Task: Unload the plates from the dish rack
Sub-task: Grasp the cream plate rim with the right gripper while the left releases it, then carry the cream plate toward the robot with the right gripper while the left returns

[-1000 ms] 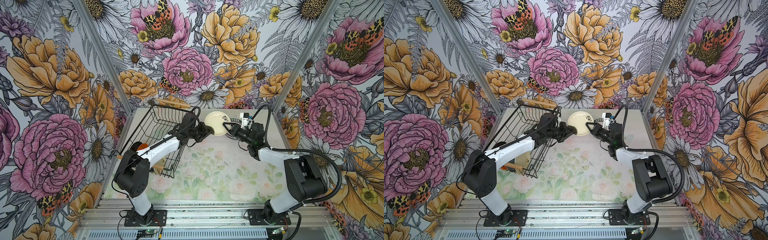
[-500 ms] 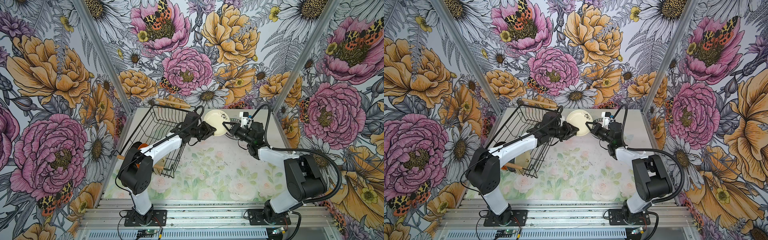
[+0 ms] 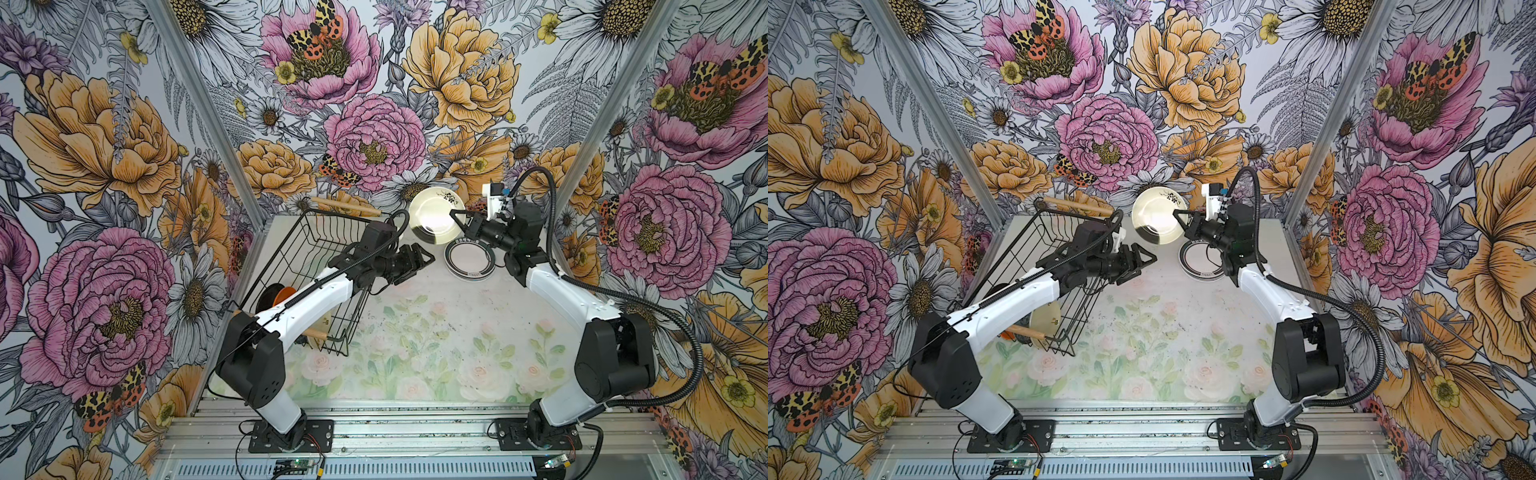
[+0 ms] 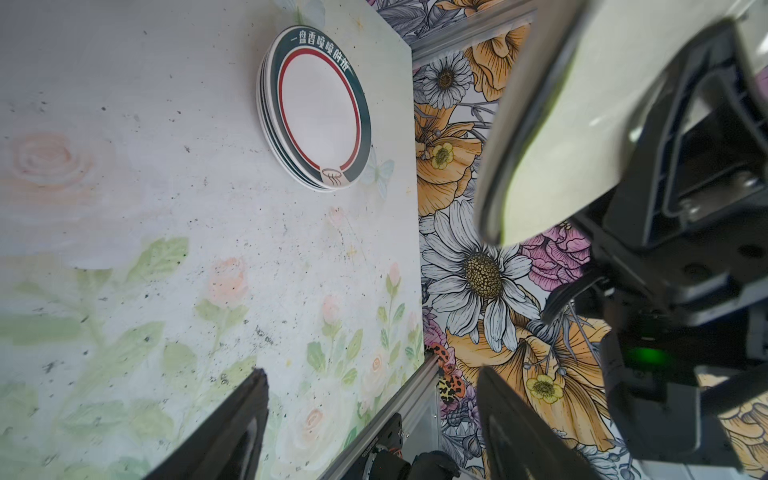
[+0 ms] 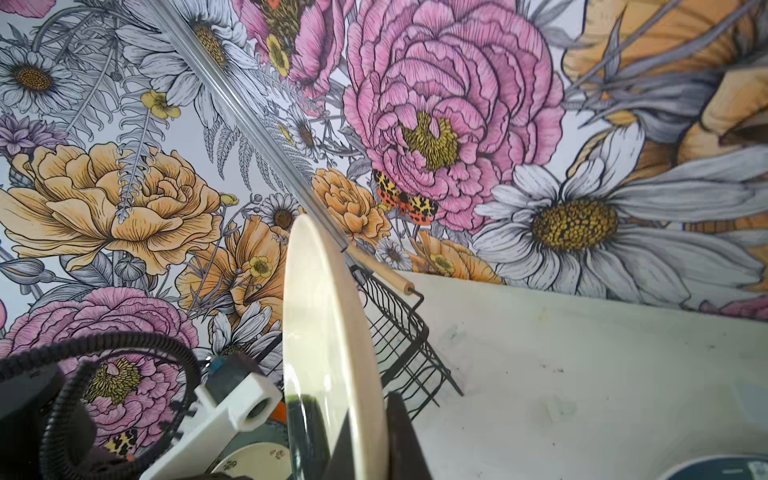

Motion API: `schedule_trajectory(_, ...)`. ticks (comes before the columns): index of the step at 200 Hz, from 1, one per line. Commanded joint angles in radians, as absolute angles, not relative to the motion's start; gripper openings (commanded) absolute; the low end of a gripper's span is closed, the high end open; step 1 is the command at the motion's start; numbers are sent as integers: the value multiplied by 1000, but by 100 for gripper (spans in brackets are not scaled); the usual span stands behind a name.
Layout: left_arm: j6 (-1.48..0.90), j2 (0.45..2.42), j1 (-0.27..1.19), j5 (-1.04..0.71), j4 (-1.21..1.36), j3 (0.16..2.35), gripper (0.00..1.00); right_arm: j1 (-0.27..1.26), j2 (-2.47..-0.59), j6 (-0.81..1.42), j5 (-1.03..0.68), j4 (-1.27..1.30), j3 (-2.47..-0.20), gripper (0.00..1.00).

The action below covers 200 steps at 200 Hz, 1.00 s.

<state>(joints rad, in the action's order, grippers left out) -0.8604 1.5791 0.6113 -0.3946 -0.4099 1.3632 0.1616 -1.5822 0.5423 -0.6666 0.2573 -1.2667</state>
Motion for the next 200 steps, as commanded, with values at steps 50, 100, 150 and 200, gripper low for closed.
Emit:
schedule_trajectory(50, -603, 1331, 452, -55, -833, 1400, 99, 138, -1370, 104, -304, 0, -1300, 0)
schedule_trajectory(100, -594, 1297, 292, 145, -1060, 1380, 99, 64, -1176, 239, -86, -105, -1095, 0)
schedule_trajectory(150, -596, 1313, 279, 199, -1131, 1326, 99, 54, -978, 430, 15, -279, -842, 0)
schedule_trajectory(200, -585, 1305, 290, 231, -1129, 1292, 99, 49, -857, 685, -11, -461, -697, 0)
